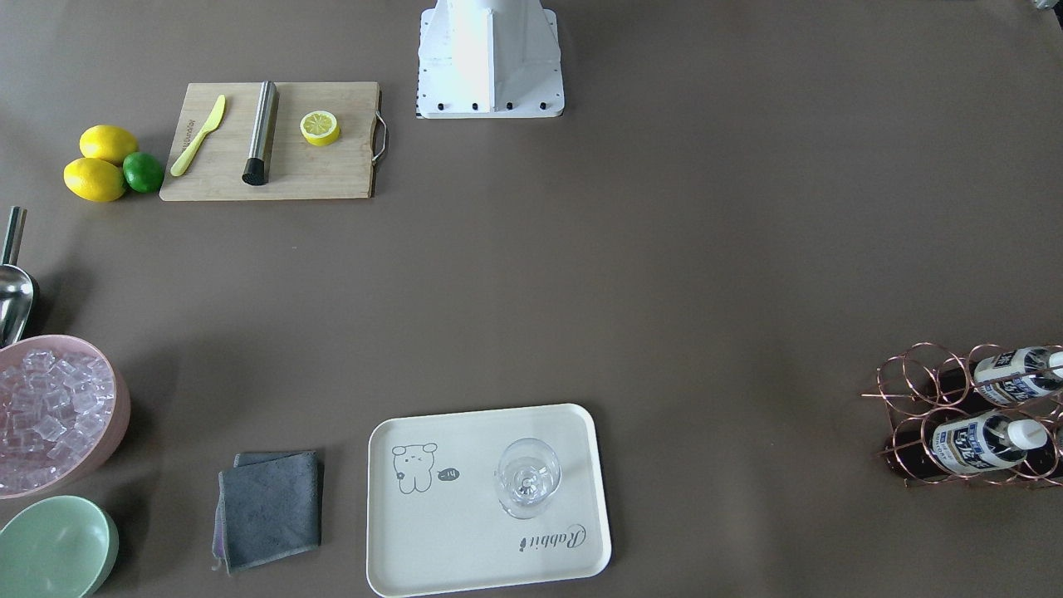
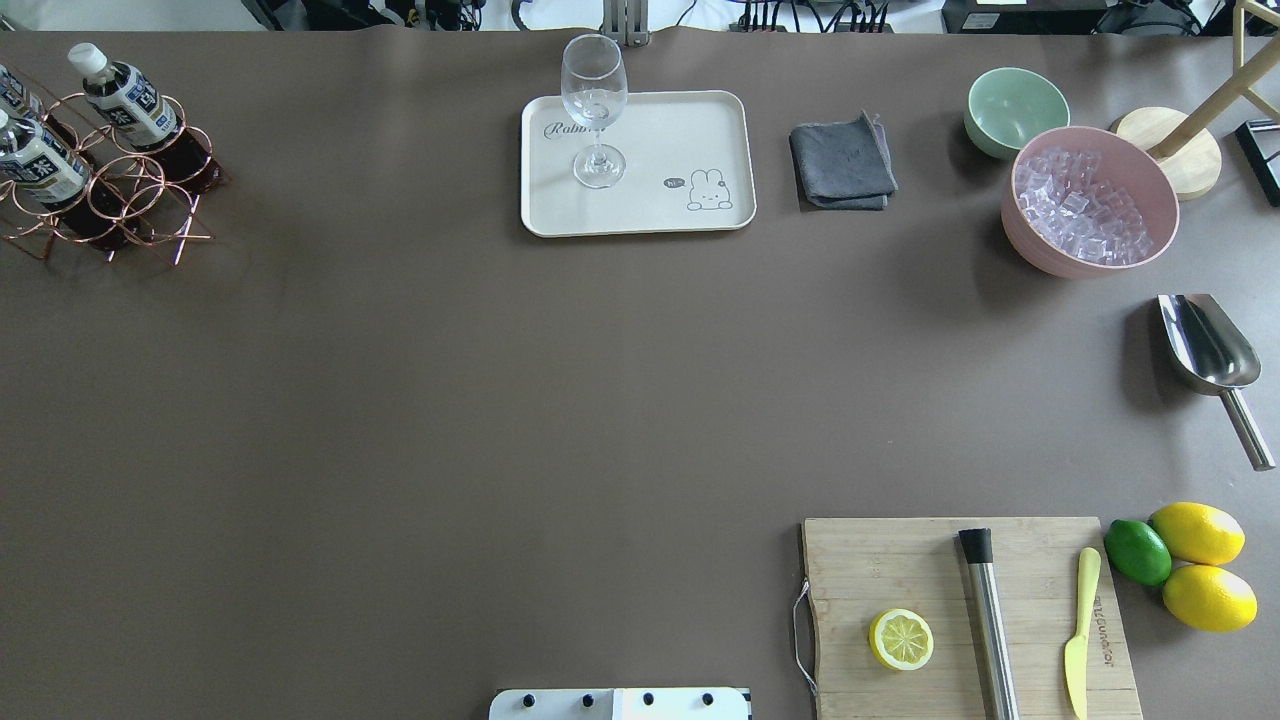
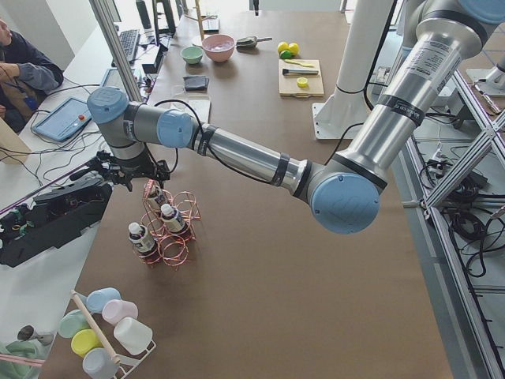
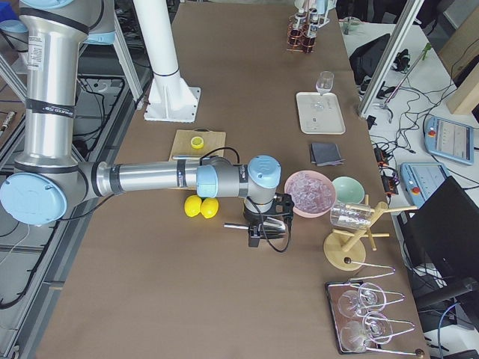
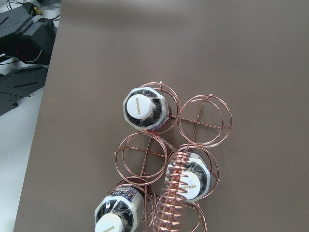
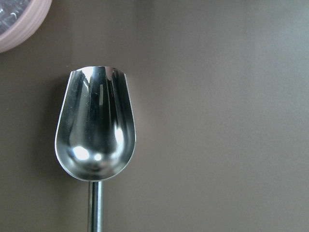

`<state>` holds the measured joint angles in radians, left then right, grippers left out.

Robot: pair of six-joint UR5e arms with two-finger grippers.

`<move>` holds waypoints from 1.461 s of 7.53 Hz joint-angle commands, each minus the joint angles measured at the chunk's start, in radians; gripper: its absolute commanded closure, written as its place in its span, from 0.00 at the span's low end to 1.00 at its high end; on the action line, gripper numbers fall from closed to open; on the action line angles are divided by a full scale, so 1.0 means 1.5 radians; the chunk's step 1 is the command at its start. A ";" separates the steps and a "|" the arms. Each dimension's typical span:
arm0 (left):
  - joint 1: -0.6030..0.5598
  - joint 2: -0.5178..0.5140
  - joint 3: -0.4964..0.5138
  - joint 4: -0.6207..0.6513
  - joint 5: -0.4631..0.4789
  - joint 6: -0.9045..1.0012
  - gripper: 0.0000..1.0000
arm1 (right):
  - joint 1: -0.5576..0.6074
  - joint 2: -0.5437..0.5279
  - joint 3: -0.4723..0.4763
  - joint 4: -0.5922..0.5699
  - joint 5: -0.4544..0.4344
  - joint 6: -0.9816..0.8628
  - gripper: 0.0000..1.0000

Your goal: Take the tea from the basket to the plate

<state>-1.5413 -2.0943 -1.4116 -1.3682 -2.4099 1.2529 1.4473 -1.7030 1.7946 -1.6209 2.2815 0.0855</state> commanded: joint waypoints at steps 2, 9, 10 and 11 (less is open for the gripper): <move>0.021 0.006 0.002 -0.007 0.001 0.000 0.23 | 0.046 -0.002 0.000 -0.001 -0.003 0.000 0.00; 0.008 0.018 0.000 -0.043 -0.003 0.000 1.00 | 0.059 -0.001 -0.001 -0.001 -0.006 0.000 0.00; 0.007 0.018 -0.012 -0.029 -0.004 0.000 1.00 | 0.059 -0.001 -0.001 -0.001 -0.007 0.000 0.00; 0.003 0.018 -0.034 0.001 -0.004 0.000 1.00 | 0.059 -0.001 -0.001 -0.001 -0.007 0.000 0.00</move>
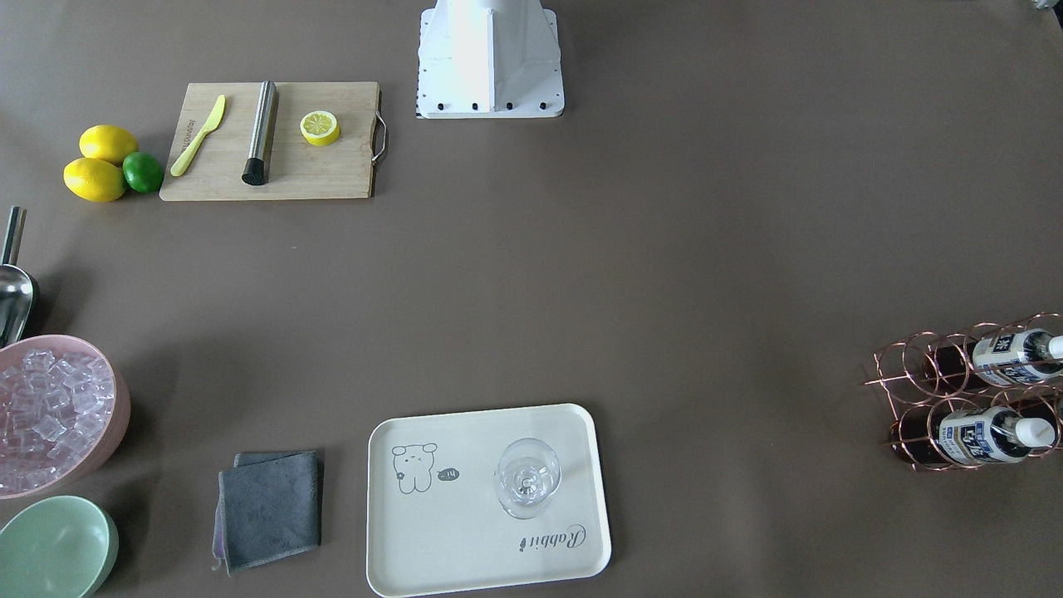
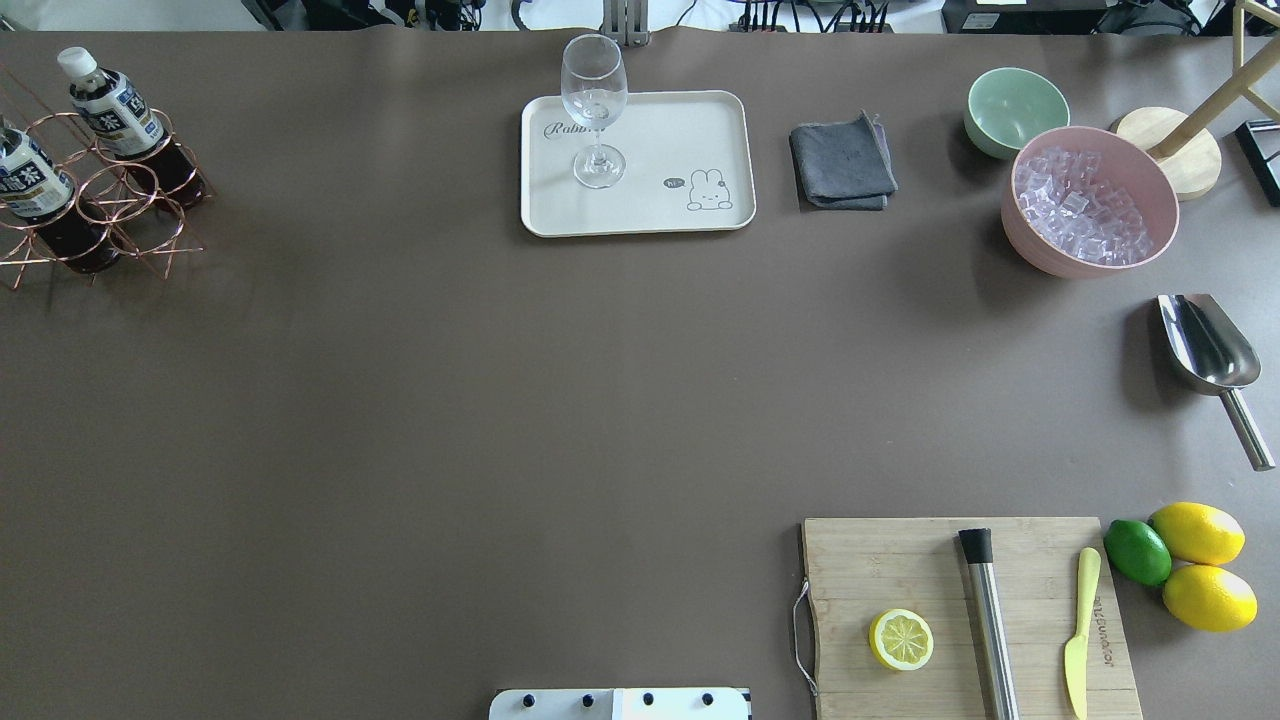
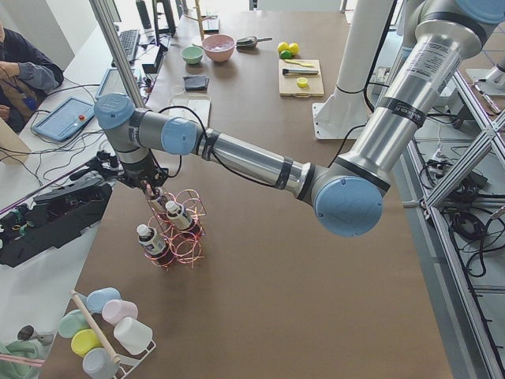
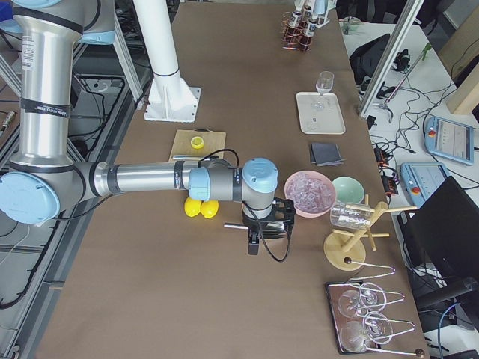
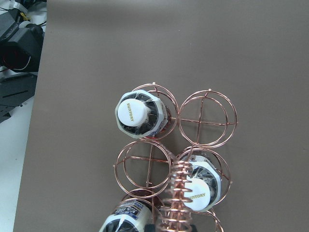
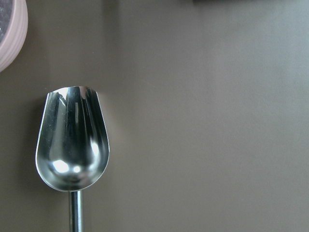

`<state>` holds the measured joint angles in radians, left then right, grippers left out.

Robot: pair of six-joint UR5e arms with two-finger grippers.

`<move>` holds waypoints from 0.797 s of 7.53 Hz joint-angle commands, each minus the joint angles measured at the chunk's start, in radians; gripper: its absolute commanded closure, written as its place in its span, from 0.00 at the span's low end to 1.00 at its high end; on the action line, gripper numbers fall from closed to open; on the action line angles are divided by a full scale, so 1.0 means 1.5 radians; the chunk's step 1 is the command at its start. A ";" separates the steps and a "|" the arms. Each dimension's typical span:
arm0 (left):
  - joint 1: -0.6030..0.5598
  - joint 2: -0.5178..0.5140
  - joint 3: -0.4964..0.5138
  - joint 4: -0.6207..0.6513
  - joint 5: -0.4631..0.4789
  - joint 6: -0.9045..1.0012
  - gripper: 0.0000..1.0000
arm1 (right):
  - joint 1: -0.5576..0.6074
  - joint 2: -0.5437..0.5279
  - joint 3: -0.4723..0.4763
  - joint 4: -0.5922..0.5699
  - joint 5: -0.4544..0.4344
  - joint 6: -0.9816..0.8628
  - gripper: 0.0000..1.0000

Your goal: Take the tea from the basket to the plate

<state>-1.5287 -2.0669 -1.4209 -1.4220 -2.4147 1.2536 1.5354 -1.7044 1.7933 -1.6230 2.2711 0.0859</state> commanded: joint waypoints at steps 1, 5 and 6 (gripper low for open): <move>-0.007 0.001 -0.064 0.075 -0.001 0.000 1.00 | 0.000 0.000 0.000 0.000 -0.001 0.000 0.00; 0.002 0.017 -0.235 0.182 -0.001 -0.029 1.00 | -0.001 -0.001 0.000 0.000 -0.001 0.000 0.00; 0.020 0.017 -0.273 0.182 -0.001 -0.075 1.00 | -0.001 -0.001 -0.001 0.000 -0.001 0.000 0.00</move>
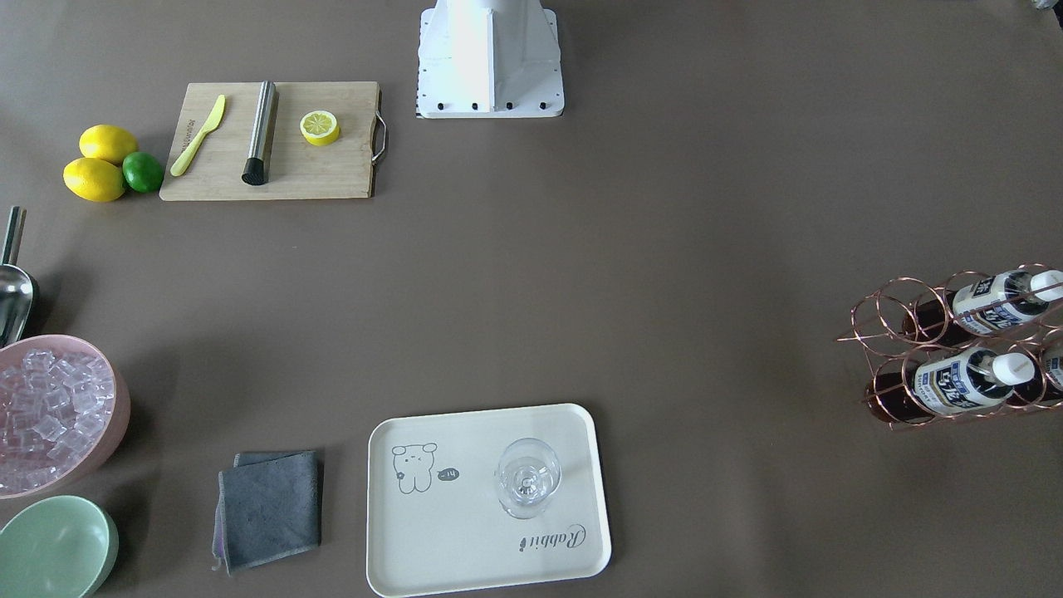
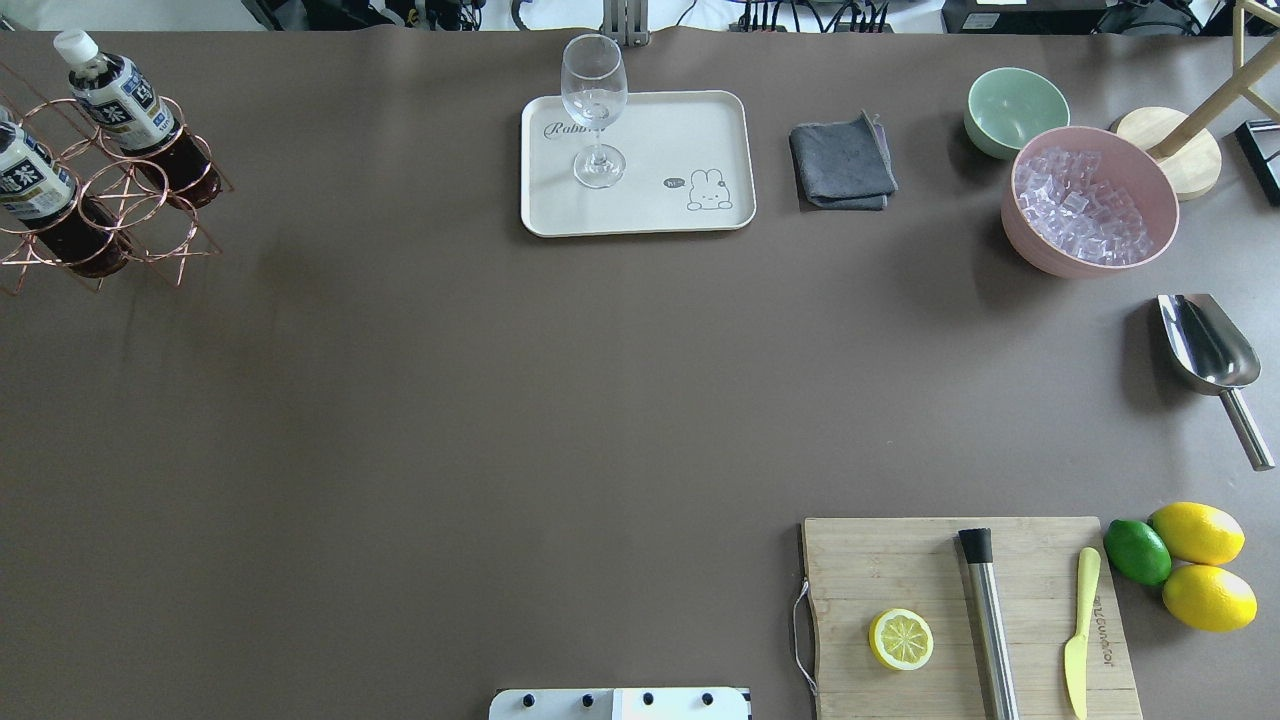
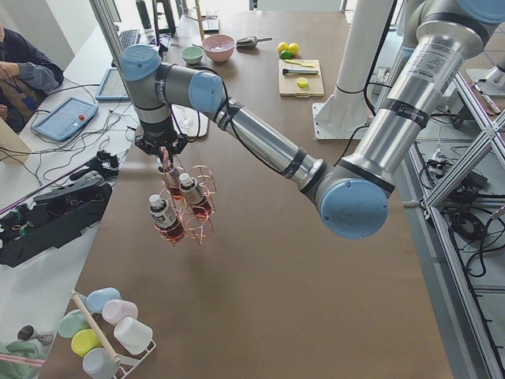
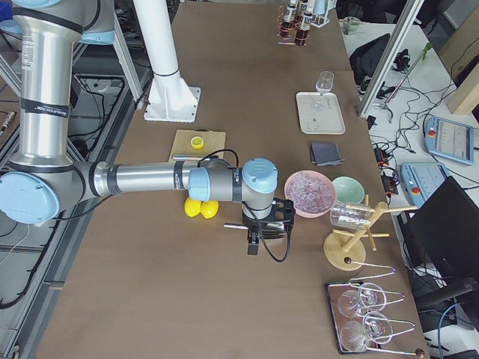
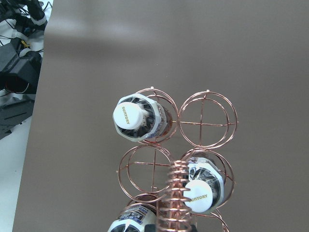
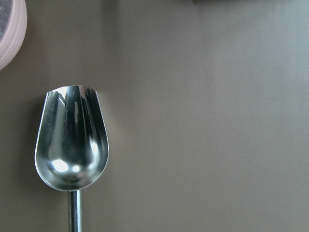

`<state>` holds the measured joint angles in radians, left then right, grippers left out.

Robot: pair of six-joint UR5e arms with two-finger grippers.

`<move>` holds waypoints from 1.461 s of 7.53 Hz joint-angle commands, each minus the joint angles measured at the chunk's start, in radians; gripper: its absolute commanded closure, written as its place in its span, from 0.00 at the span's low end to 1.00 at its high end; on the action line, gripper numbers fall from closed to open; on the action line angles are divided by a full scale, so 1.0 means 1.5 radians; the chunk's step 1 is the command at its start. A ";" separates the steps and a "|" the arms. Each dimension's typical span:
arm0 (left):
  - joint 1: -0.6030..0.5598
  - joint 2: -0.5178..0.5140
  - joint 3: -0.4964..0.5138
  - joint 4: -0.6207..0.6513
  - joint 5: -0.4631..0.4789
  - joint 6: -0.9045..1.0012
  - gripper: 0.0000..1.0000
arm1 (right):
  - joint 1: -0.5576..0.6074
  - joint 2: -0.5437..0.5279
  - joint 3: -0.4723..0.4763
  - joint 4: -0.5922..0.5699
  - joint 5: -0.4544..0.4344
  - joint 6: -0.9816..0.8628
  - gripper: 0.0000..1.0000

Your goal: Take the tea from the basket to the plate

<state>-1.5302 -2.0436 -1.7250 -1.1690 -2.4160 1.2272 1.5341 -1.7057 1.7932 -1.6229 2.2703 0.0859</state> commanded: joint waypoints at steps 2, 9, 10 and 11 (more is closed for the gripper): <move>0.105 0.001 -0.160 0.011 0.005 -0.159 1.00 | 0.000 0.000 -0.001 -0.001 0.001 0.000 0.00; 0.410 -0.176 -0.199 0.001 0.102 -0.510 1.00 | 0.001 0.000 0.000 -0.001 0.001 0.000 0.00; 0.438 -0.193 -0.200 0.001 0.128 -0.535 1.00 | 0.001 0.000 0.000 -0.001 0.001 0.000 0.00; 0.479 -0.211 -0.199 0.001 0.160 -0.570 1.00 | 0.000 0.000 -0.001 0.000 0.000 0.000 0.00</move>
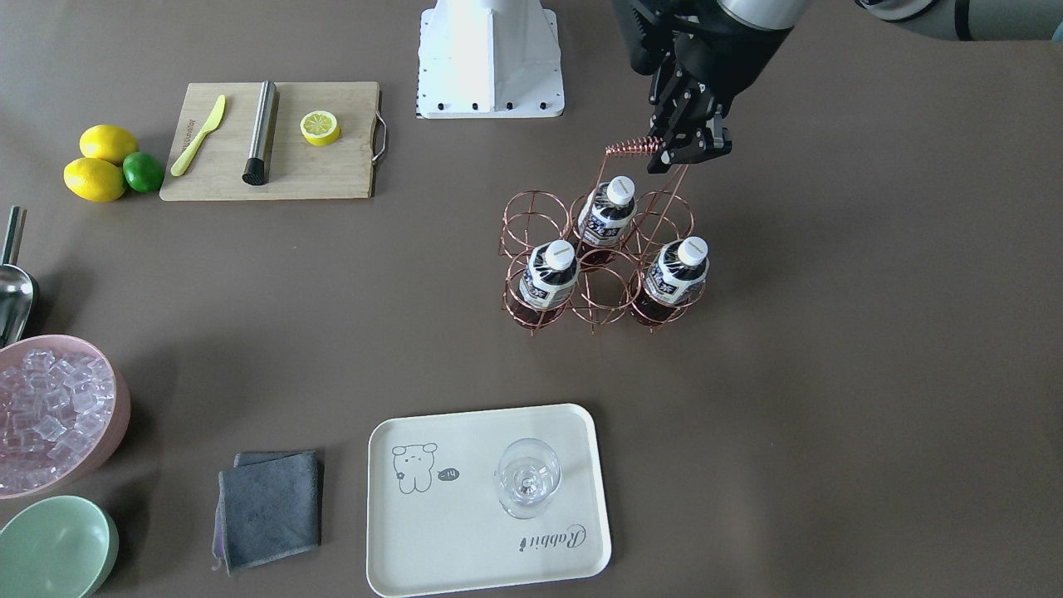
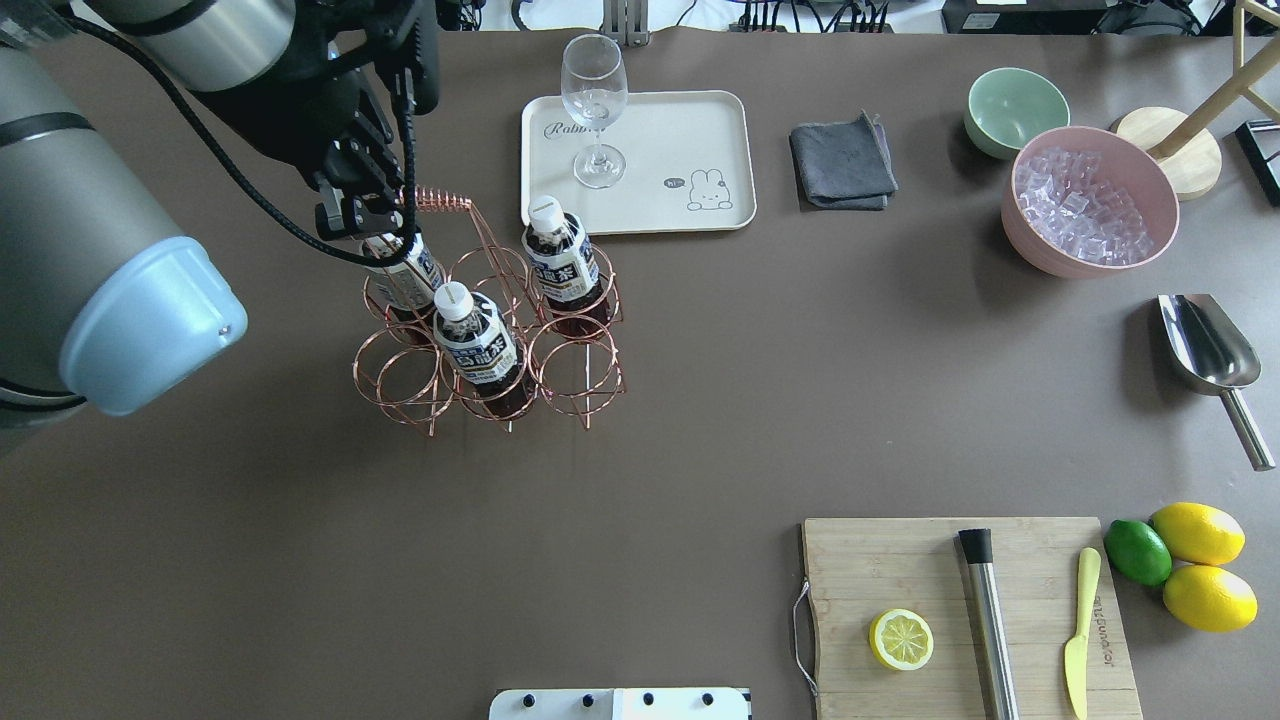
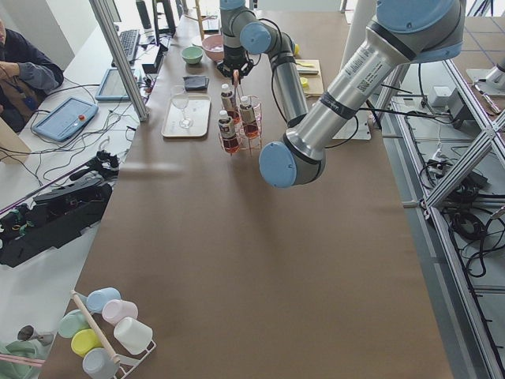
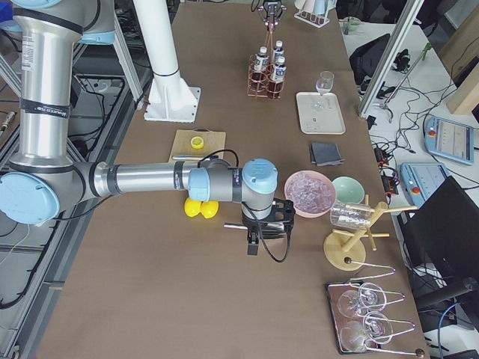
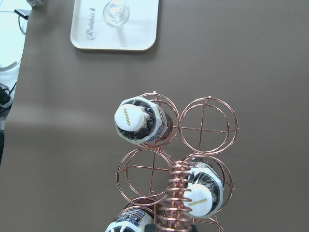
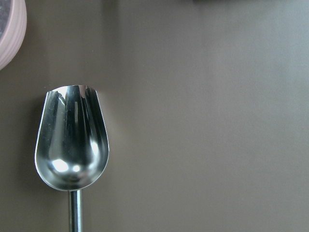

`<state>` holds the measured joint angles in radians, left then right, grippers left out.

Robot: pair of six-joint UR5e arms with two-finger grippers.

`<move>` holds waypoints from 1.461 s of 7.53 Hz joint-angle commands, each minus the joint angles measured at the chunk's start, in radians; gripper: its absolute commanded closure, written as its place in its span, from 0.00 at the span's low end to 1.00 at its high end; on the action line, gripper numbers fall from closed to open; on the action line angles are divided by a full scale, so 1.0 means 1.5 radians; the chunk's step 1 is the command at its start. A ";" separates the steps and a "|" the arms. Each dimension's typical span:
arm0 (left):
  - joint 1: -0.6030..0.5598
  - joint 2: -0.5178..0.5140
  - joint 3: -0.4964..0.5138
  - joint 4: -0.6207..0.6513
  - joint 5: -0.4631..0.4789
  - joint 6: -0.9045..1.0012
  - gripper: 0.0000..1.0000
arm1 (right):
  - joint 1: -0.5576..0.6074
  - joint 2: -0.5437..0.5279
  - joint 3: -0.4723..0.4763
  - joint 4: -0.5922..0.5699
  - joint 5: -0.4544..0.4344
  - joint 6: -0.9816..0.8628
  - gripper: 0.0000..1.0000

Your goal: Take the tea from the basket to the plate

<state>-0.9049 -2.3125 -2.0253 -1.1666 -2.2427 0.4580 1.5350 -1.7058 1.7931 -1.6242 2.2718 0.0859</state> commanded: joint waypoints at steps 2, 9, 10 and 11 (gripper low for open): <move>0.113 -0.067 0.017 -0.019 0.085 -0.104 1.00 | -0.005 0.002 -0.001 0.001 -0.001 0.000 0.00; 0.126 -0.088 0.068 -0.058 0.105 -0.111 1.00 | -0.057 0.087 0.012 0.008 0.038 0.007 0.00; 0.126 -0.086 0.068 -0.059 0.105 -0.111 1.00 | -0.061 0.126 0.020 0.009 0.060 0.013 0.00; 0.125 -0.084 0.066 -0.059 0.105 -0.110 1.00 | -0.094 0.169 0.039 0.034 0.063 0.014 0.00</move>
<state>-0.7170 -2.4431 -1.9297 -1.2495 -2.0859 0.2915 1.4462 -1.5611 1.8179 -1.6098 2.3362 0.0994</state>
